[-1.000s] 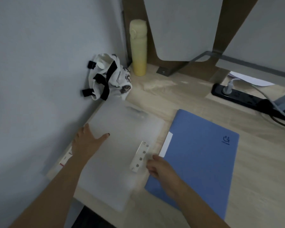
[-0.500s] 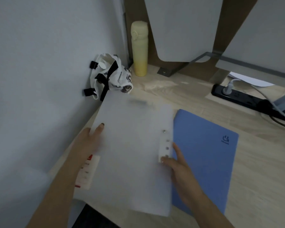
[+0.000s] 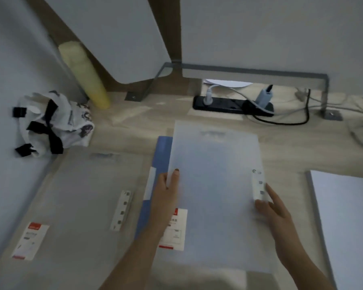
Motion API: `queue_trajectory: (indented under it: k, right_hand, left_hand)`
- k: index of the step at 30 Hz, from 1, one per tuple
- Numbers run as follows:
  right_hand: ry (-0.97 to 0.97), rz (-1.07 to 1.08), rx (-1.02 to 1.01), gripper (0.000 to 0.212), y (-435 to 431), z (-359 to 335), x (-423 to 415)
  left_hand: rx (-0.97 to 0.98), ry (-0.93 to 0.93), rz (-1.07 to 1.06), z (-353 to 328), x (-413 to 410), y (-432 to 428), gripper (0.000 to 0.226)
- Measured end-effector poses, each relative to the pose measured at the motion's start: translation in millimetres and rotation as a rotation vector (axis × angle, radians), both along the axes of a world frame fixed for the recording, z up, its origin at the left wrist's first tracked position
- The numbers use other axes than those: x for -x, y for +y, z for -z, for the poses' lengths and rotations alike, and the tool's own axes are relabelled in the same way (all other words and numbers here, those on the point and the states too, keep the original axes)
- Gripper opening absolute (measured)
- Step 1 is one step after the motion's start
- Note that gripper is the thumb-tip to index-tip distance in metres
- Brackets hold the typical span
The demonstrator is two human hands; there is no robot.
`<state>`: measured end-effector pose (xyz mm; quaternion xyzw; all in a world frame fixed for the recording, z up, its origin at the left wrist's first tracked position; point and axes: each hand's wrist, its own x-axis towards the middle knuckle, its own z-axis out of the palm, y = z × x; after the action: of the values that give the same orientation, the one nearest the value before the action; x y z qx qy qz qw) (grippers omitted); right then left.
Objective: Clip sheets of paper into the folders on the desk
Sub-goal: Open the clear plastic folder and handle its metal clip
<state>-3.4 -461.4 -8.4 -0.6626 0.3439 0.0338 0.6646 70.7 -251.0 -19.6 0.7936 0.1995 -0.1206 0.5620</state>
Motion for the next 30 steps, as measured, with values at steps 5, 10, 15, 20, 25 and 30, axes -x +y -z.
queue_trajectory:
  k: [5, 10, 15, 20, 25, 30]
  right_hand:
    - [0.077, 0.071, 0.050, 0.045, -52, 11, 17]
    - [0.104, 0.034, 0.045, 0.048, -73, 16, 24]
    - [0.004, 0.042, 0.017, 0.038, -74, -10, 29]
    - [-0.163, -0.040, -0.118, 0.033, -60, -55, 24]
    - [-0.213, -0.275, -0.176, 0.036, -21, -70, -3]
    - [-0.213, -0.512, -0.061, 0.030, 36, -57, -31]
  left_hand:
    - [0.056, 0.127, 0.104, 17, 11, -58, 0.027]
    - [-0.019, 0.100, 0.204, 35, 22, -80, 0.052]
    - [-0.016, 0.183, 0.288, 36, 23, -71, 0.047]
    - [0.124, 0.346, 0.408, 3, 17, -52, 0.054]
    - [0.335, 0.270, 0.469, -54, 11, -34, 0.044]
    - [0.458, 0.167, 0.474, -85, 1, -9, 0.066]
